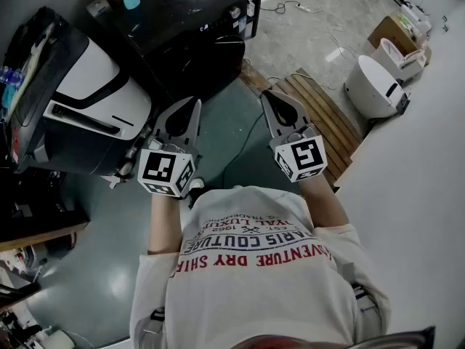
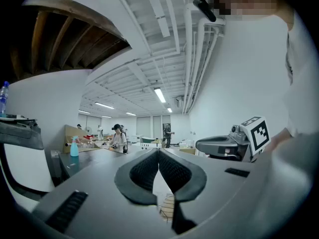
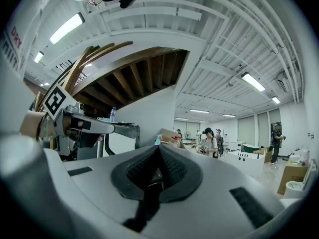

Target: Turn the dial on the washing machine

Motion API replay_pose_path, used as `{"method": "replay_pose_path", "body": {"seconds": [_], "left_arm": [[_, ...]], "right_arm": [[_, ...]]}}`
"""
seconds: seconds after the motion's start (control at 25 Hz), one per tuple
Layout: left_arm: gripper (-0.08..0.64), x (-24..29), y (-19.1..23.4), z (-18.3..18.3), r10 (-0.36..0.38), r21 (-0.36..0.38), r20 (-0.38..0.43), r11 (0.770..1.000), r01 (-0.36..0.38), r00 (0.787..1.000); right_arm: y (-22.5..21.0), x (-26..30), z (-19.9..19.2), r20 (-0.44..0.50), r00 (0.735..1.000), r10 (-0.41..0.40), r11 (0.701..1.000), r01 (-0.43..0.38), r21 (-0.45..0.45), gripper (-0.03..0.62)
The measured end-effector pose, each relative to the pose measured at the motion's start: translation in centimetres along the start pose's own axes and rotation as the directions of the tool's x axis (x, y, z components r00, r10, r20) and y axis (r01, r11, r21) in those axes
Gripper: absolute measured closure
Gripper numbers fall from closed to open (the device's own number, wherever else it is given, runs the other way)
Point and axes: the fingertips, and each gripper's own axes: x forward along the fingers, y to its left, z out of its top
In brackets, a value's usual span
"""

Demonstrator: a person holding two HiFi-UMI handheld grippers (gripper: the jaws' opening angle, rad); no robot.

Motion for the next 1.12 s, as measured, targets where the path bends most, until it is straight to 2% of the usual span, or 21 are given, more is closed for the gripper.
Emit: {"method": "replay_pose_path", "body": {"seconds": [0.36, 0.6, 0.64, 0.72, 0.84, 1.12], "left_arm": [[0.543, 1.4, 0.2, 0.3, 0.0, 0.002, 0.006, 1.0, 0.0, 1.0], [0.543, 2.9, 0.2, -0.1, 0.003, -0.032, -0.004, 0.999, -0.003, 1.0], [0.543, 3.3, 0.1, -0.1, 0.0, -0.038, -0.005, 0.999, 0.0, 1.0], [0.543, 4.0, -0.1, -0.4, -0.012, -0.047, -0.015, 0.999, 0.011, 1.0], [0.543, 5.3, 0.0, -1.2, -0.026, -0.063, -0.041, 0.998, 0.023, 0.999], [0.543, 10.3, 2.3, -3.0, -0.046, -0.093, -0.072, 0.995, 0.039, 0.996]], "right_arm": [[-1.0, 0.7, -0.4, -0.001, 1.0, 0.006, 1.0, -0.006, 0.015, 0.565], [-1.7, 0.4, -0.5, 0.04, 0.998, 0.057, 0.996, -0.059, 0.06, 0.562], [-2.1, 0.4, -0.5, 0.041, 0.998, 0.05, 0.997, -0.053, 0.058, 0.523], [-3.0, 0.6, -0.8, 0.025, 0.999, 0.04, 0.998, -0.041, 0.039, 0.333], [-4.7, 1.2, -1.3, -0.01, 1.0, 0.008, 1.0, -0.008, 0.012, 0.324], [-9.0, 5.0, -3.7, -0.073, 0.996, -0.044, 0.997, 0.048, 0.056, 0.324]]}}
